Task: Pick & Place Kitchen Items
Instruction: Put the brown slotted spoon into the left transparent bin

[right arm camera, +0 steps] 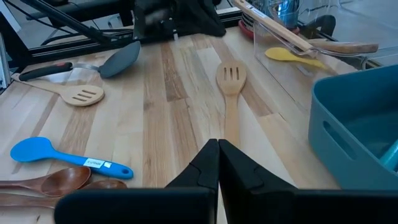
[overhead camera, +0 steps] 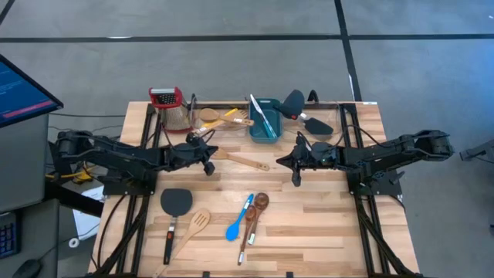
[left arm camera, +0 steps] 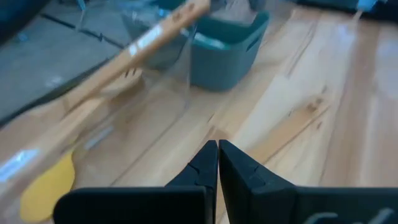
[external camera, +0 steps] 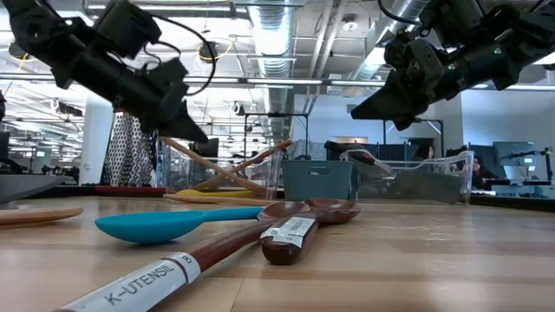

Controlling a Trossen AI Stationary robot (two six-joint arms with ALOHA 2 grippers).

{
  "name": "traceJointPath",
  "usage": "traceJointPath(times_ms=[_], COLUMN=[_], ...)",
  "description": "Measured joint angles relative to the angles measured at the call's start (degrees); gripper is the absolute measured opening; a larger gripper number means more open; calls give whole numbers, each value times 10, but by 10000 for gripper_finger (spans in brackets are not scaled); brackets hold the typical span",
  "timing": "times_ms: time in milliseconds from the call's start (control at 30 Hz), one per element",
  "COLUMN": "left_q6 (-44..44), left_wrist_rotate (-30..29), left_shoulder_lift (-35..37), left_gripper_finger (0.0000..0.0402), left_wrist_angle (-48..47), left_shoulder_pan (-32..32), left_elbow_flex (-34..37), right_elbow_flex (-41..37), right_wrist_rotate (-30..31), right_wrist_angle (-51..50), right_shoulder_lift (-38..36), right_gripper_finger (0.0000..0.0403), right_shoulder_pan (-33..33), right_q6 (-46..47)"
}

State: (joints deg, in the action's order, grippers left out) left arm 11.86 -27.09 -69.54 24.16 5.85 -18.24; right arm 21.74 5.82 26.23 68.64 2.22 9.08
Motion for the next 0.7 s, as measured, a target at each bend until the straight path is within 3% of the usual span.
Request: traceJointPath(times_ms=[200,700], left_q6=[0,-12], left_wrist_rotate=[0,0], left_shoulder_lift=[-41,-40], left_gripper_finger=[2,2], left_wrist_angle=[3,4], left_shoulder_pan=[33,77], left_elbow_flex=[0,0], right_elbow_flex=[0,0], right_wrist_rotate=[0,0], right_wrist_angle=[0,-1], right_shoulder_lift=[0,0], right_gripper_finger=[0,0], right_shoulder_pan=[0,-32], right_q6=[0,0])
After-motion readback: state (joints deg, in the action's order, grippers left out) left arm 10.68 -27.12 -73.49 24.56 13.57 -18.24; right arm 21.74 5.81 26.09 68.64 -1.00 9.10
